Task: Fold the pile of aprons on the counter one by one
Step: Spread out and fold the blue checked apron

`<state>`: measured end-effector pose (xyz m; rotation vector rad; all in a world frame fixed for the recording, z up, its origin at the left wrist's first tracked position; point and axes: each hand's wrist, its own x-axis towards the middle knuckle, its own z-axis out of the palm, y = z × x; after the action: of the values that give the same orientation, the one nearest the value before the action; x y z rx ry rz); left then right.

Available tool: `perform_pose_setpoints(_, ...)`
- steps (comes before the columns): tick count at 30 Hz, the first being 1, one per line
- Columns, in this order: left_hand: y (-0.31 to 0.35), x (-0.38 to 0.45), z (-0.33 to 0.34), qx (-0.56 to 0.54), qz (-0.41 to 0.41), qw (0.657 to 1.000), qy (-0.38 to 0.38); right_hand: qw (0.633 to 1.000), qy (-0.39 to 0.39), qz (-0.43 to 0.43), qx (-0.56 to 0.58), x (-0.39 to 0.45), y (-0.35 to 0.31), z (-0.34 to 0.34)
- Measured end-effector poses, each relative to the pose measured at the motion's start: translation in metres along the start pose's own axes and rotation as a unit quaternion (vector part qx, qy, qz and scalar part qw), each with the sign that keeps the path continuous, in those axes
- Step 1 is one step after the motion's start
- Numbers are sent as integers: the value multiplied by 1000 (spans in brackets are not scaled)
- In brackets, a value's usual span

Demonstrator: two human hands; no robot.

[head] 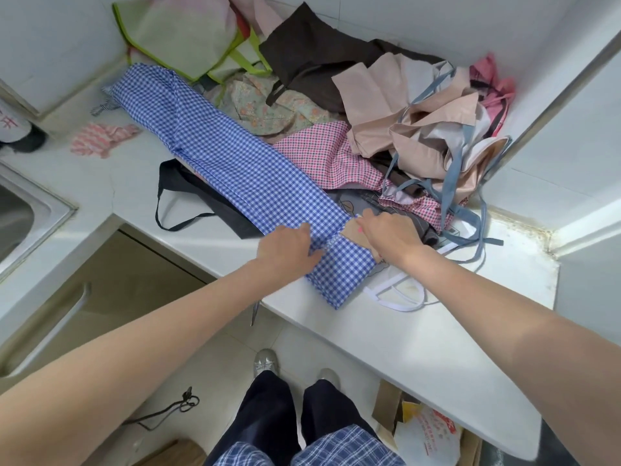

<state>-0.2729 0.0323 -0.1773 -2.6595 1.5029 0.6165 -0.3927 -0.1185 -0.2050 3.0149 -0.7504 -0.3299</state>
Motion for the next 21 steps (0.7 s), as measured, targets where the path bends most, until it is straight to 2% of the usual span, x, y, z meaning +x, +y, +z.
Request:
perform_pose_setpoints(1,7,-2,3,38,29,998,46,1000,7,-8,-10,-1,-1,0)
perform_pose_setpoints(2,15,-2,10,54,49,996,61,1000,6,-10,-12,-2,-2,1)
perform_pose_setpoints(5,21,2,32,51,68,996,22,1000,-24,11,17,-2,-2,3)
perform_pose_setpoints(7,16,4,39,-6,82,997,-2,997,-55,37,50,-1,1,2)
perform_pose_setpoints(11,4,3,41,-37,123,992,2,995,-68,35,58,-5,3,0)
perform_pose_setpoints(13,-6,-1,40,-1,163,985,50,996,-81,-24,-13,-9,3,-9)
perform_pose_setpoints(14,-12,-1,43,31,214,971,103,993,-72,-72,-60,-12,4,-12)
perform_pose_setpoints(16,-24,1,55,71,284,943,161,975,-51,-173,-127,-15,7,-16)
perform_pose_setpoints(18,-29,2,59,86,312,932,162,958,-81,-222,-163,-17,16,-11)
perform_pose_setpoints(21,-30,1,55,76,326,933,133,949,-155,-219,-165,-16,25,-2)
